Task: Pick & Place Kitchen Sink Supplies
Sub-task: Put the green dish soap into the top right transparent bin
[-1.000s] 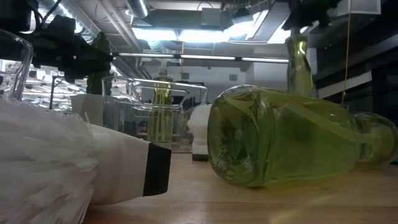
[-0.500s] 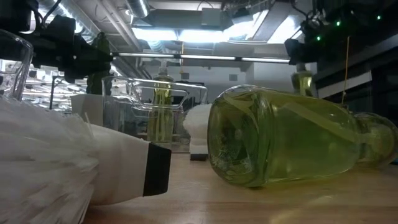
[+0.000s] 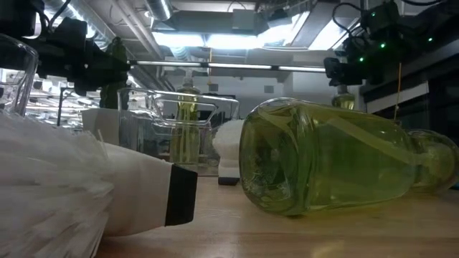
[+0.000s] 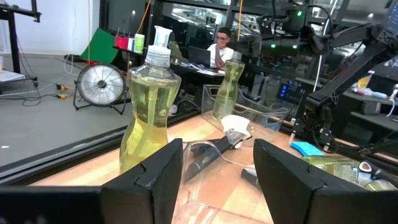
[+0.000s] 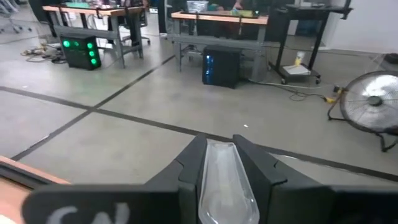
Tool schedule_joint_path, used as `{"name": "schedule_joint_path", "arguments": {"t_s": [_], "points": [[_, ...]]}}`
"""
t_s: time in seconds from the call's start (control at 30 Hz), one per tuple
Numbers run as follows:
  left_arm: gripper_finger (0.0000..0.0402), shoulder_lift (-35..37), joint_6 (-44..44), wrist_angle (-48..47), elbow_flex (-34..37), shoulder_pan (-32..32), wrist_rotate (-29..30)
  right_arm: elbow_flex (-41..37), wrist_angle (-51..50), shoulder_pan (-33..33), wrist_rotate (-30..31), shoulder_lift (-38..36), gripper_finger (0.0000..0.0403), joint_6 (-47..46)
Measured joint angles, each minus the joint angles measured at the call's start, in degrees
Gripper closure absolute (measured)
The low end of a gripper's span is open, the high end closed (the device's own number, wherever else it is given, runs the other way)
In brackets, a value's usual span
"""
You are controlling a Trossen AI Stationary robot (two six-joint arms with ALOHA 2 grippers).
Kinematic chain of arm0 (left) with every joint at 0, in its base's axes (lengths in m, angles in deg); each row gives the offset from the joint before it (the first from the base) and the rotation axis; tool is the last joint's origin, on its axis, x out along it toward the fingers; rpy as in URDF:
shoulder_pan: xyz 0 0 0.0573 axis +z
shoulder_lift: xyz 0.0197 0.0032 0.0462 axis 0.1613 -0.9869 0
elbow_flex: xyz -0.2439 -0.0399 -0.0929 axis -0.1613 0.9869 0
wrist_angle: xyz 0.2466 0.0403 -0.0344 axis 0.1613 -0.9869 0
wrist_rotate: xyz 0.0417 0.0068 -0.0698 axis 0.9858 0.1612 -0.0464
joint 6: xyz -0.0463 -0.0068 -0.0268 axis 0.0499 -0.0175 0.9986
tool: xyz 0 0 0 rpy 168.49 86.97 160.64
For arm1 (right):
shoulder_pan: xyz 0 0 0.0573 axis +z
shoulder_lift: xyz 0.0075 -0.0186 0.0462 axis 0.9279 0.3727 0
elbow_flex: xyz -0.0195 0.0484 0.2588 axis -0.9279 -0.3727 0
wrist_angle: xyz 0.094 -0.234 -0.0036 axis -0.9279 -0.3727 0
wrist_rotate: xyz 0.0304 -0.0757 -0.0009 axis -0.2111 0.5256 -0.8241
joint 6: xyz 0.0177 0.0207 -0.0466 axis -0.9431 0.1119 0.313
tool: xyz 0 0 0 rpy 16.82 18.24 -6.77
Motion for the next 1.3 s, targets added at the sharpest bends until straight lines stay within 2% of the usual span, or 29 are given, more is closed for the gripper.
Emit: {"name": "schedule_joint_path", "arguments": {"t_s": [0.17, 0.47, 0.63, 0.73, 0.97, 1.13, 1.3], "points": [[0.0212, -0.01, 0.0, 0.0, 0.0, 0.01, 0.01, 0.0, 2.56, -0.21, -0.03, 1.89, 0.0336, -0.4], [0.0211, 0.0, -0.01, 0.0, 0.0, -0.02, 0.01, 0.22, 3.24, -0.17, -0.15, 1.54, 0.022, -0.71], [0.0212, 0.0, 0.0, 0.0, 0.0, 0.01, 0.01, 0.22, 3.02, -0.17, -0.48, 0.3, 0.0188, -2.83], [0.021, -0.01, -0.01, 0.0, 0.0, 0.0, 0.01, 0.22, 3.06, -0.17, -3.15, -0.72, 0.0171, -2.03], [0.0212, 0.0, -0.01, 0.0, 0.01, 0.0, 0.01, 0.22, 2.58, -0.16, -8.07, -2.24, 0.0118, 6.87], [0.021, -0.02, -0.01, 0.0, 0.0, -0.02, 0.01, 0.17, 1.43, -0.17, -7.65, -2.71, 0.008, 6.14], [0.0212, 0.0, -0.01, 0.0, 0.01, -0.01, 0.01, 0.17, 1.45, -0.17, -5.58, -2.73, 0.0065, 6.18]]}}
